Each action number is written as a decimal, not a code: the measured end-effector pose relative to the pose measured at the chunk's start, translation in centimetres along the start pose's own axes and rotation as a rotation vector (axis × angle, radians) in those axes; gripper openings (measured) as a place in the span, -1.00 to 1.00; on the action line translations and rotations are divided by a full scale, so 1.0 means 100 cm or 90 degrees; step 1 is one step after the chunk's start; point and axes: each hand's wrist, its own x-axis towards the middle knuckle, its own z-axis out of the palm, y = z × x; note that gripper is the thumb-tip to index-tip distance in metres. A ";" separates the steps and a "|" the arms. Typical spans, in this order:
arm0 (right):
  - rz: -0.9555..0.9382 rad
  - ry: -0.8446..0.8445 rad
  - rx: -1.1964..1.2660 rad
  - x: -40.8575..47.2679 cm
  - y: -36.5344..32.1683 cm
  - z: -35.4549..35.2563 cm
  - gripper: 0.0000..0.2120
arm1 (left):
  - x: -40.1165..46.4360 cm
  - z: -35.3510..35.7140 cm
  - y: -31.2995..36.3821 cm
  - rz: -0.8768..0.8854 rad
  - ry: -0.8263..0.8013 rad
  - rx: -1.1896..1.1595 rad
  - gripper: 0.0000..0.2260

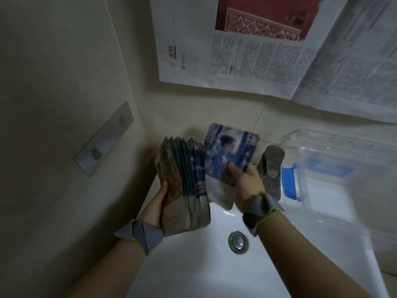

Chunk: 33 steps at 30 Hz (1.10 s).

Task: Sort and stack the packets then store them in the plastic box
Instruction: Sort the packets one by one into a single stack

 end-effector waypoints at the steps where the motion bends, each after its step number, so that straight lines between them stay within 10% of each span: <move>1: -0.018 0.008 0.045 -0.002 -0.013 -0.002 -0.84 | -0.004 0.008 0.002 0.005 0.016 0.005 -0.30; 5: -0.064 0.043 0.067 -0.017 -0.045 -0.006 -0.89 | -0.012 0.022 0.004 0.038 0.118 0.004 -0.79; 17: -0.139 0.075 0.057 -0.031 -0.051 -0.013 -0.81 | -0.008 0.016 -0.003 -0.021 0.053 -0.004 -0.33; 33: -0.137 -0.016 -0.126 -0.045 -0.063 -0.009 -0.71 | -0.012 0.012 -0.004 -0.018 0.108 -0.061 -0.45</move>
